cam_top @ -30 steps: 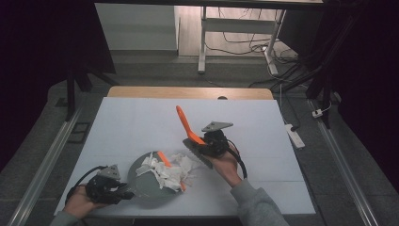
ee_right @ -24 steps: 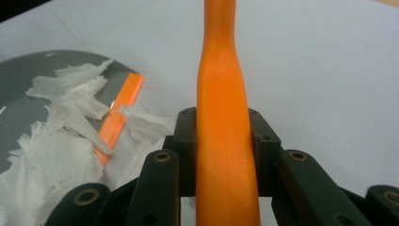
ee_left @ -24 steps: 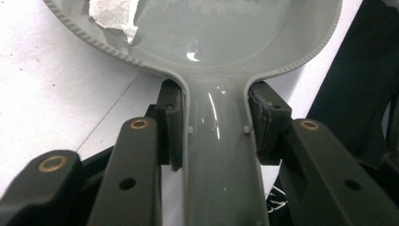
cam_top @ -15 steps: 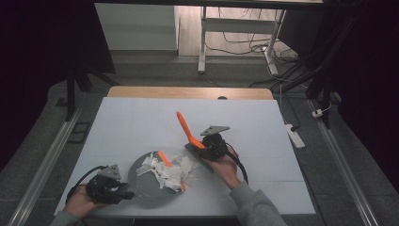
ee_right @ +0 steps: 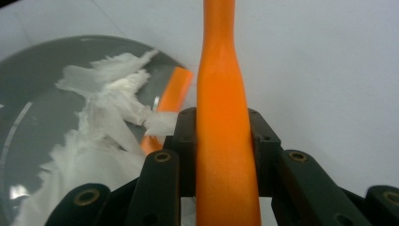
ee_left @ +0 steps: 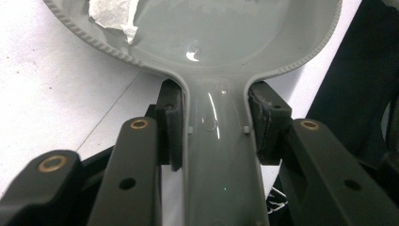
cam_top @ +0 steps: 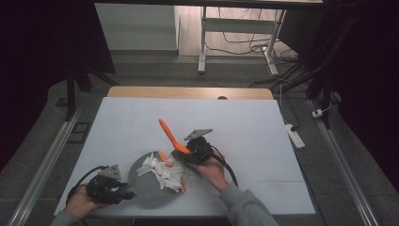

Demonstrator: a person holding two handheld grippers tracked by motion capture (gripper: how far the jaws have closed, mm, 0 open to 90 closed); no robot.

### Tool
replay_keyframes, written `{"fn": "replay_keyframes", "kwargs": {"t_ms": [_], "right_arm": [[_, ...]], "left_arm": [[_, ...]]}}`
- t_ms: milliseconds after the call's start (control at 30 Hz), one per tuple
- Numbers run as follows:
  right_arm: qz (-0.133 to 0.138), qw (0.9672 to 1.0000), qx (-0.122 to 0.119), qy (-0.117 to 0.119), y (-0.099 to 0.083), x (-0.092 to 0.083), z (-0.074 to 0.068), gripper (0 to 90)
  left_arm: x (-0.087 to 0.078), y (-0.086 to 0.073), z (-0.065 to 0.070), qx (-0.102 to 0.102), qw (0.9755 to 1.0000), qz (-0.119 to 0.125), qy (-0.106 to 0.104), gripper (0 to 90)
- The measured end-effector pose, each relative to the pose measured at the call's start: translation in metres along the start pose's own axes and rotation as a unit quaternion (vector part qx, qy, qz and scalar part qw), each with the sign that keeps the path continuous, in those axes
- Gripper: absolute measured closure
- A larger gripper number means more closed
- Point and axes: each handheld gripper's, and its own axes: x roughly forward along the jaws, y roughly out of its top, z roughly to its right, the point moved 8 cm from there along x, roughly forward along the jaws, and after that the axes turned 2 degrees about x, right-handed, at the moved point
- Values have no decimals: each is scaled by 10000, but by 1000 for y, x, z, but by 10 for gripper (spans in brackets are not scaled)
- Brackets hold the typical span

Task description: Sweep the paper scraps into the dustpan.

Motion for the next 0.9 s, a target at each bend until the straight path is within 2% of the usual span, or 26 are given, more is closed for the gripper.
{"fn": "replay_keyframes", "kwargs": {"t_ms": [167,300,600,700,767,900], "right_arm": [[-1,9998,21,183,2,5,-14,704],[51,9988,162,452,4,8,-27,704],[116,9980,-17,620,12,16,-51,704],[136,9965,12,828,14,17,-64,704],[143,9956,-77,924,16,17,-70,704],[297,9947,-132,976,24,8,-73,704]], "left_arm": [[0,0,0,-1,10000,3,-2,613],[1,0,0,-2,10000,5,-5,613],[1,0,0,-2,10000,-4,6,613],[1,0,0,4,10000,-5,6,613],[1,0,0,-4,10000,4,4,613],[1,-1,0,-3,10000,6,-9,613]]}}
